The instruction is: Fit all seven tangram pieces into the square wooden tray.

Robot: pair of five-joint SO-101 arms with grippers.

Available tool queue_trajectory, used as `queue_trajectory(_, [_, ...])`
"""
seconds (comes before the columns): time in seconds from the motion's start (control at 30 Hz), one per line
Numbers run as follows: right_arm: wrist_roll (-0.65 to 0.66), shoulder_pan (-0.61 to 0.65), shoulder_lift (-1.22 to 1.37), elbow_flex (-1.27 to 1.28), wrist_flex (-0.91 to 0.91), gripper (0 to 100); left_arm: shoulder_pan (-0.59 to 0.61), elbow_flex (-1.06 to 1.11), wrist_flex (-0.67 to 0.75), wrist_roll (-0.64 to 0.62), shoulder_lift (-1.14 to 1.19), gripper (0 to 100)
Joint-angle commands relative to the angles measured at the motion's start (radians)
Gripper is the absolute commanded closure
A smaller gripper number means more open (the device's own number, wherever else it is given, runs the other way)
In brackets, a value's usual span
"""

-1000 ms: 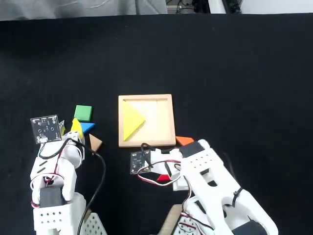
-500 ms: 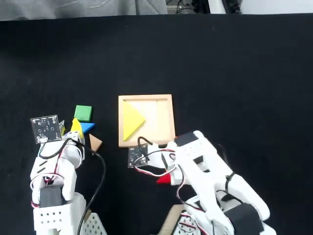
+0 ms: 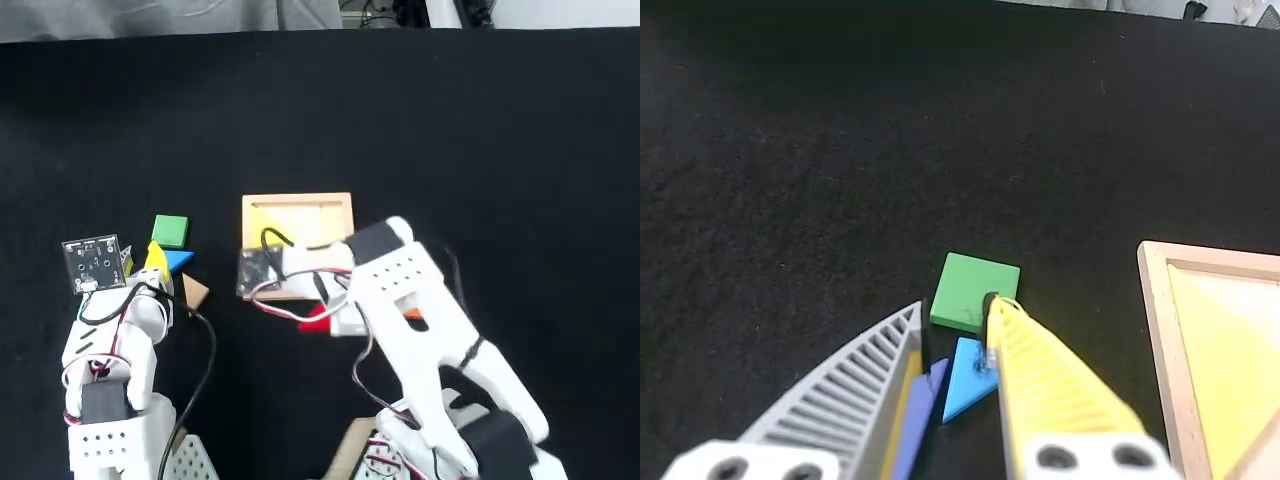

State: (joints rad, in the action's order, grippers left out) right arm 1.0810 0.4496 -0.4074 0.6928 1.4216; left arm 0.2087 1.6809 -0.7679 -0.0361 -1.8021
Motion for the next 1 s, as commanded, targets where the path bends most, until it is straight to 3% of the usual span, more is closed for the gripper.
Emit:
queue_trajectory(0.0, [-0.040,0.031,0.107,-0.191,0.011,79.7,-0.008,0.021,0.018,0.008,-0.006,88])
queue_trajectory(0.3, [-0.091,0.147,0.489,-0.489,0.018,79.6,-0.008,0.021,0.018,0.008,-0.006,88])
queue_trajectory(0.57, [-0.091,0.074,0.634,-0.639,0.012,79.7,-0.008,0.021,0.018,0.008,-0.006,88])
queue_trajectory(0.97, [-0.094,0.080,0.720,-0.656,-0.018,79.3,-0.008,0.021,0.018,0.008,-0.006,88])
